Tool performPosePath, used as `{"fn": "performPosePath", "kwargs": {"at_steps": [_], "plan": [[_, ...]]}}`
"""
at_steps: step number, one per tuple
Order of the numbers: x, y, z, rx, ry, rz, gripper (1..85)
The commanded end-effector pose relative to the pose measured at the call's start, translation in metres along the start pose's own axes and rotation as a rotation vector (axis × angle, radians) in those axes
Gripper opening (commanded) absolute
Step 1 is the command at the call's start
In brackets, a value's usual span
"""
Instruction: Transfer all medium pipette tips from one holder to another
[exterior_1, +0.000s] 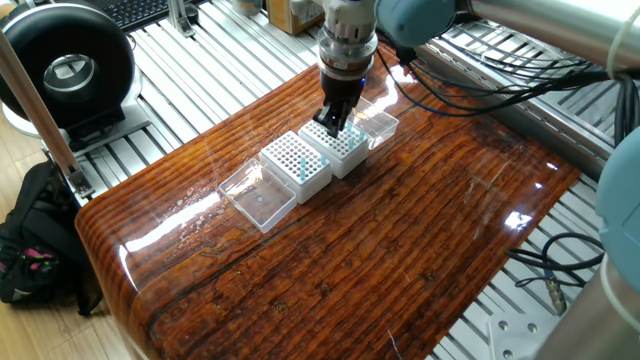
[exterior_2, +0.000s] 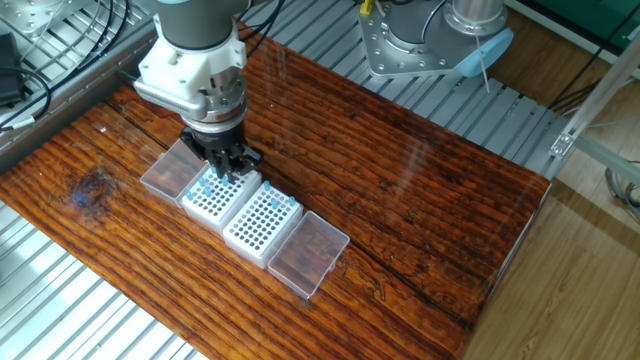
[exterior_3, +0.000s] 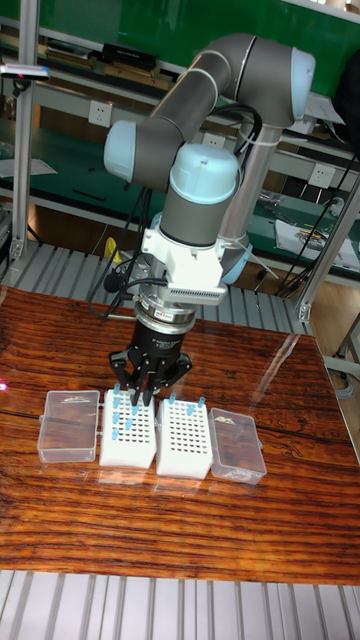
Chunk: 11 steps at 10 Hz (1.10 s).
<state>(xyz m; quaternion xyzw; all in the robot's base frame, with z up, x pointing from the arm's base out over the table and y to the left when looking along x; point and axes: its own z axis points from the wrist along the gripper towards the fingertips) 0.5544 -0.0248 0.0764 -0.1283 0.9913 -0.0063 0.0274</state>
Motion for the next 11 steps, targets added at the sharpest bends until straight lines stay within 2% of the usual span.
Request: {"fn": "performPosePath", "kwargs": {"at_steps": [1, 11], "plan": [[-0.0019, 0.0001, -0.0023, -0.006, -0.001, 0.006, 23.7], [-0.0055, -0.008, 0.0046, 0.003, 0.001, 0.0, 23.7]]}}
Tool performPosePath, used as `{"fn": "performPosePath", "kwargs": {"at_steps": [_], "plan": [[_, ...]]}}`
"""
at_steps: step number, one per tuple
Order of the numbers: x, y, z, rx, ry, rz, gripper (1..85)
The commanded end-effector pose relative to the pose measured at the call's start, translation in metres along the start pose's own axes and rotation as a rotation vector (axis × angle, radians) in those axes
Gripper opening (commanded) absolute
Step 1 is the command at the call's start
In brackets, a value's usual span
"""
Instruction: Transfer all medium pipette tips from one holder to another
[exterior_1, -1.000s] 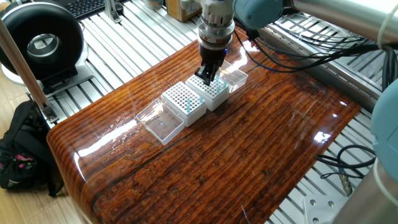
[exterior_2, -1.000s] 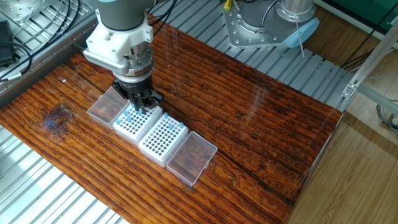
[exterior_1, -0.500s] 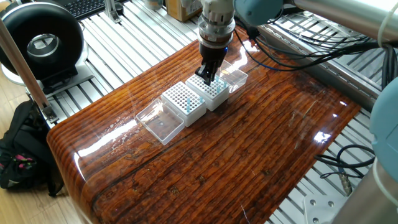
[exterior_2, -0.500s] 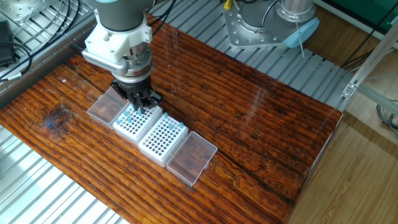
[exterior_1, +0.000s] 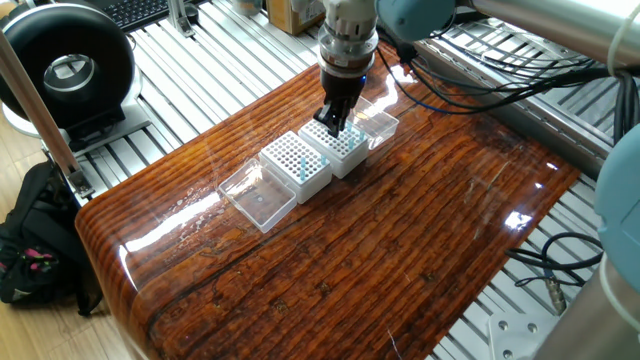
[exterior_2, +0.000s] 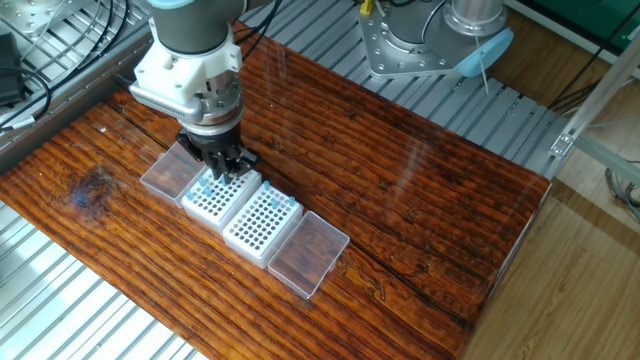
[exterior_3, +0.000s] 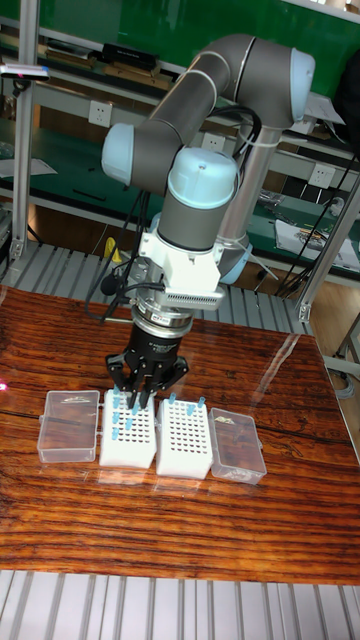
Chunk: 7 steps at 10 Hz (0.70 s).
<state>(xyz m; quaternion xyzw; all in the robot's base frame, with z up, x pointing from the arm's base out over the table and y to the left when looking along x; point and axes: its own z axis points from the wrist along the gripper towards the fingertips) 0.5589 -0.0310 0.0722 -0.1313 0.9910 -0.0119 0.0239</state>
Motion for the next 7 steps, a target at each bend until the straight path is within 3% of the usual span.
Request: {"fn": "performPosePath", "kwargs": {"at_steps": [1, 7], "plan": [[-0.0034, -0.0008, 0.002, -0.007, -0.009, 0.008, 23.7], [-0.0072, 0.0042, 0.0043, -0.017, -0.018, 0.016, 22.7]]}}
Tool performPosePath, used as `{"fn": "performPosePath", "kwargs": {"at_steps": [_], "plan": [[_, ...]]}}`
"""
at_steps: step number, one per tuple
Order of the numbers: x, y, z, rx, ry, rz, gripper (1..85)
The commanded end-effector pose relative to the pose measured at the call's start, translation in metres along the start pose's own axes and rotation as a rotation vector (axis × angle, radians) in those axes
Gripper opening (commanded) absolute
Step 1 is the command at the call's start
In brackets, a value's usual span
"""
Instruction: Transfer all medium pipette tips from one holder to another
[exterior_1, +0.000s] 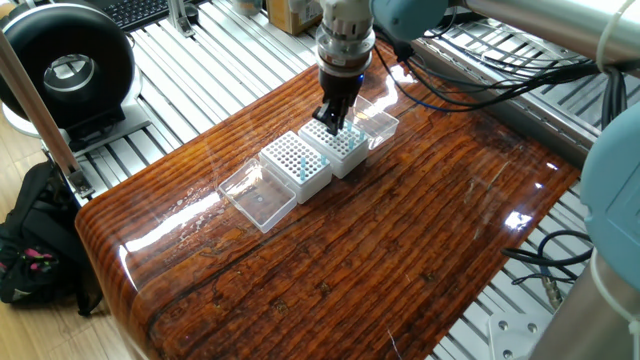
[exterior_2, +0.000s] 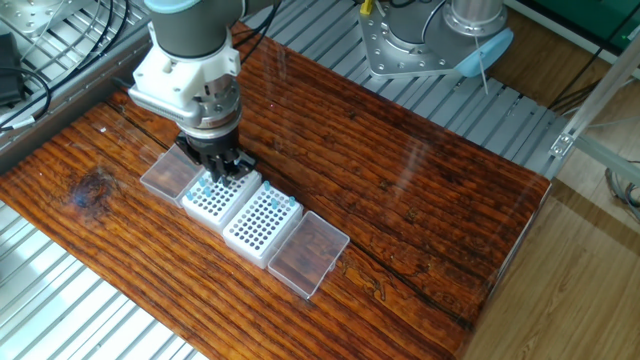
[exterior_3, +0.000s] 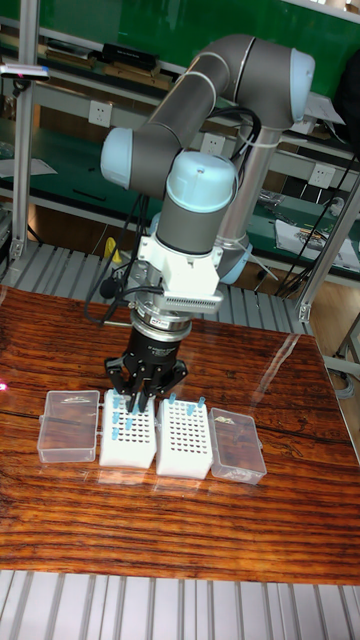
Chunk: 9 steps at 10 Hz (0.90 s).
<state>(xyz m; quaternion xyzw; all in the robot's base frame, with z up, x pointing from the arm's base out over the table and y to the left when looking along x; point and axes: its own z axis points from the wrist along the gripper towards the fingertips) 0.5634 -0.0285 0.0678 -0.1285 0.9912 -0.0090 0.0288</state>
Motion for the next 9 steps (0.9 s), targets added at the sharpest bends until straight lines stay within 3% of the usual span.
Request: {"fn": "performPosePath", "kwargs": {"at_steps": [1, 4, 9], "plan": [[-0.002, 0.003, 0.0, -0.013, -0.007, 0.012, 20.7], [-0.002, 0.002, 0.0, -0.006, -0.007, 0.021, 9.0], [-0.001, 0.005, -0.011, -0.023, 0.001, 0.034, 3.0]]}}
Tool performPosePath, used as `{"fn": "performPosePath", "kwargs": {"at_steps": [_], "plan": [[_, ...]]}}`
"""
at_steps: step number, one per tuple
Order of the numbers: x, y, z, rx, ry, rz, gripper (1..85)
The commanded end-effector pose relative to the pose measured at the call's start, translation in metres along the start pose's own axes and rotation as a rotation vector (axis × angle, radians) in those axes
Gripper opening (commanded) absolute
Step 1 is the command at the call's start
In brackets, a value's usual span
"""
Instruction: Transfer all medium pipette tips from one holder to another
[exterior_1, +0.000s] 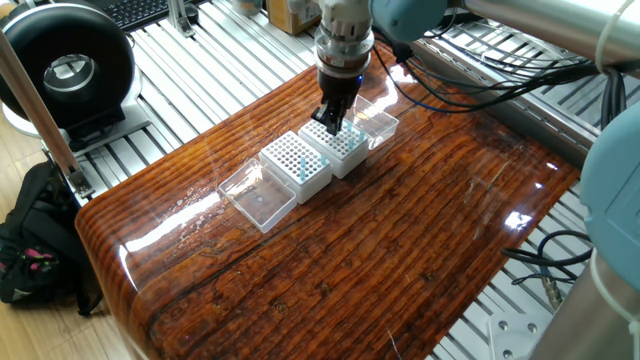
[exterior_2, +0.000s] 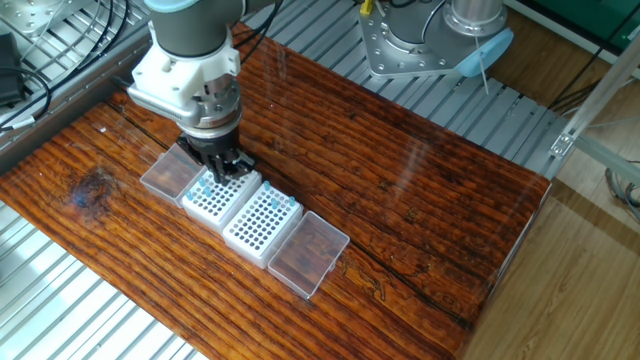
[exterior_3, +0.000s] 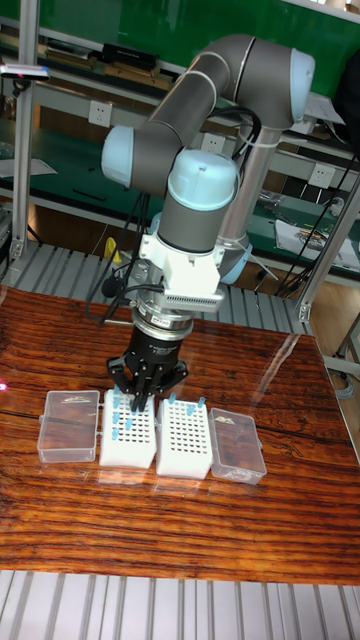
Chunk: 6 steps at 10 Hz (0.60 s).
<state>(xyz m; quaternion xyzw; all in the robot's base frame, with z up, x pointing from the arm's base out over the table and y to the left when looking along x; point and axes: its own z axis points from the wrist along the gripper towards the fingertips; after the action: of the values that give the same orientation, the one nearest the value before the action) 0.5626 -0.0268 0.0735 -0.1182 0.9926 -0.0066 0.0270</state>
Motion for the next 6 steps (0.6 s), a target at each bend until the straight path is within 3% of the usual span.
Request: {"fn": "performPosePath", "kwargs": {"at_steps": [1, 6], "plan": [[-0.001, 0.003, -0.01, -0.019, 0.001, 0.011, 3.0], [-0.006, 0.004, -0.044, -0.023, 0.027, 0.016, 3.0]]}}
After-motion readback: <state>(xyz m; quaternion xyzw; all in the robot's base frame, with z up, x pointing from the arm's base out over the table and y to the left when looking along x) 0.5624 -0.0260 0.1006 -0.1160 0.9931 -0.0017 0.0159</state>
